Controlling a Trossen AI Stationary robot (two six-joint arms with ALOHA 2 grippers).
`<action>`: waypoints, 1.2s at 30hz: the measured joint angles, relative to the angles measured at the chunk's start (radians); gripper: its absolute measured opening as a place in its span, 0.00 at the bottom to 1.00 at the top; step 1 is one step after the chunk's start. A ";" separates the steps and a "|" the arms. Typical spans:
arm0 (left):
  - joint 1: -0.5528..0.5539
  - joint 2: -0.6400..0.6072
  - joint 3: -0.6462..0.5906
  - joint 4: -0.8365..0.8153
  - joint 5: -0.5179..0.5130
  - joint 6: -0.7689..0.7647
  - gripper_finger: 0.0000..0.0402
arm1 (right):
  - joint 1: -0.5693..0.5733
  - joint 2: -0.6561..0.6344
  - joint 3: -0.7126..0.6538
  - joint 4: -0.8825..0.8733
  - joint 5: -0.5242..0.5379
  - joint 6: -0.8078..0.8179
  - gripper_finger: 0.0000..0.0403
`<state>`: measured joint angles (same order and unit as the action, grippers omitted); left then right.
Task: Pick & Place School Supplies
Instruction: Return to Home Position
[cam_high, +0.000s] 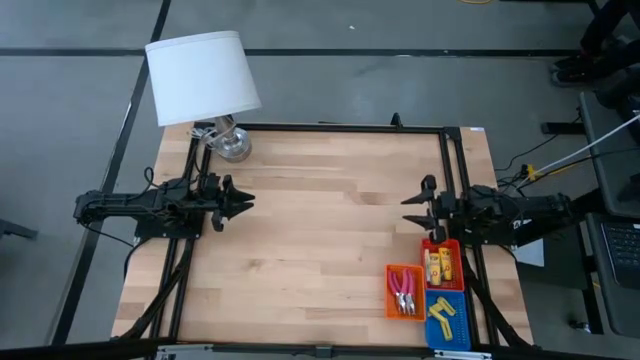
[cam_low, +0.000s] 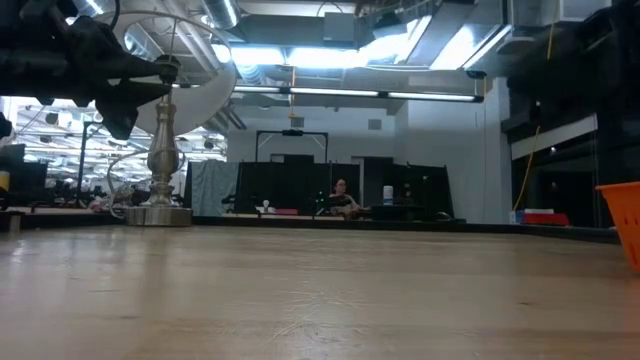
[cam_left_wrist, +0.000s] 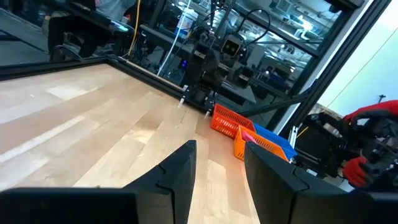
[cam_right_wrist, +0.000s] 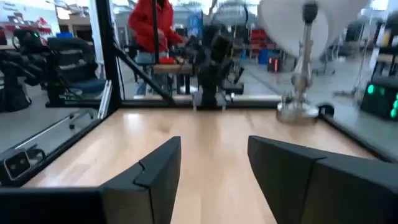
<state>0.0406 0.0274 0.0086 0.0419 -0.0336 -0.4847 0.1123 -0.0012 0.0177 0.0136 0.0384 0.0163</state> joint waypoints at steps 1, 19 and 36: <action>0.000 0.001 0.000 0.002 0.000 0.000 0.33 | 0.000 0.001 -0.001 -0.003 -0.002 0.007 0.47; 0.000 0.001 0.000 0.000 -0.001 0.000 0.33 | 0.000 0.001 -0.001 0.002 -0.004 0.107 0.47; 0.000 0.001 0.000 0.000 0.000 0.000 0.33 | 0.000 0.001 -0.001 0.002 -0.002 0.106 0.47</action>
<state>0.0406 0.0288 0.0086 0.0414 -0.0334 -0.4847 0.1127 -0.0006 0.0170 0.0154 0.0364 0.1227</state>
